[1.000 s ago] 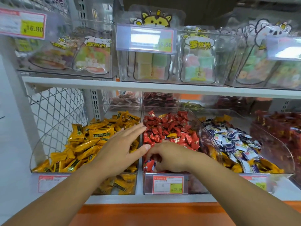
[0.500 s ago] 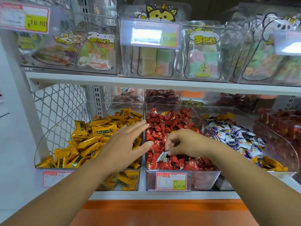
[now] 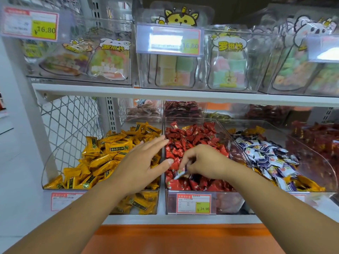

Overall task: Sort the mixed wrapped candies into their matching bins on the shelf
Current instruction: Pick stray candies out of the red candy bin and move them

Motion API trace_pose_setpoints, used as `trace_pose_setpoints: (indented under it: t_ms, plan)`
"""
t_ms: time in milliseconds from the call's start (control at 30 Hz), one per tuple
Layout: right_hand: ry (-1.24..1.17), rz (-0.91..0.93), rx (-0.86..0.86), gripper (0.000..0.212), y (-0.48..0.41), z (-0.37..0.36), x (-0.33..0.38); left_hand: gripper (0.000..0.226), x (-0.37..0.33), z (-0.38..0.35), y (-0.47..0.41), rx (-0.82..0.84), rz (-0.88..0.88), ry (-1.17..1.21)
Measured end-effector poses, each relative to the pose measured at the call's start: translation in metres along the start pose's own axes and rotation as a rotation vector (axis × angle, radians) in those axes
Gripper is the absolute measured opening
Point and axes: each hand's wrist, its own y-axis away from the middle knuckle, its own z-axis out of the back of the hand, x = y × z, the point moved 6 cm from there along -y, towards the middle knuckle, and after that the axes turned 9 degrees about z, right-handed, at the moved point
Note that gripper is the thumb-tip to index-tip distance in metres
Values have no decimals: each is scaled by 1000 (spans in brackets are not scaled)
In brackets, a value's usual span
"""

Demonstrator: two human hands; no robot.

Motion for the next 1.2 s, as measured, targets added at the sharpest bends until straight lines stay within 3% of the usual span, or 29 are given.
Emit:
trace_pose_setpoints:
  t_ms: [167,300,467,567,667,733,933,1100,1200]
  plan:
    - [-62,-25,-166,14,7,29,-3,69,0,0,0,10,6,-4]
    - [28,-62,-485,15,26,75,-18,74,2,0,0,7,7,-15]
    - [12,-272,-824,10,71,128,-69,85,0,2,0,-5,20,-10]
    - [97,-441,-907,9,96,139,-104,85,-5,5,3,-6,36,-4]
    - [146,-528,-833,7,106,137,-127,83,-8,6,4,0,35,-6]
    - [143,-537,-770,17,108,139,-128,84,-8,5,3,4,35,-27]
    - [220,-312,-677,24,87,140,-66,88,-10,6,5,-3,38,-16]
    - [223,-159,-272,25,28,79,-27,73,-8,6,5,15,41,0]
    - [340,-164,-148,34,-4,39,-39,65,-10,7,5,29,57,7]
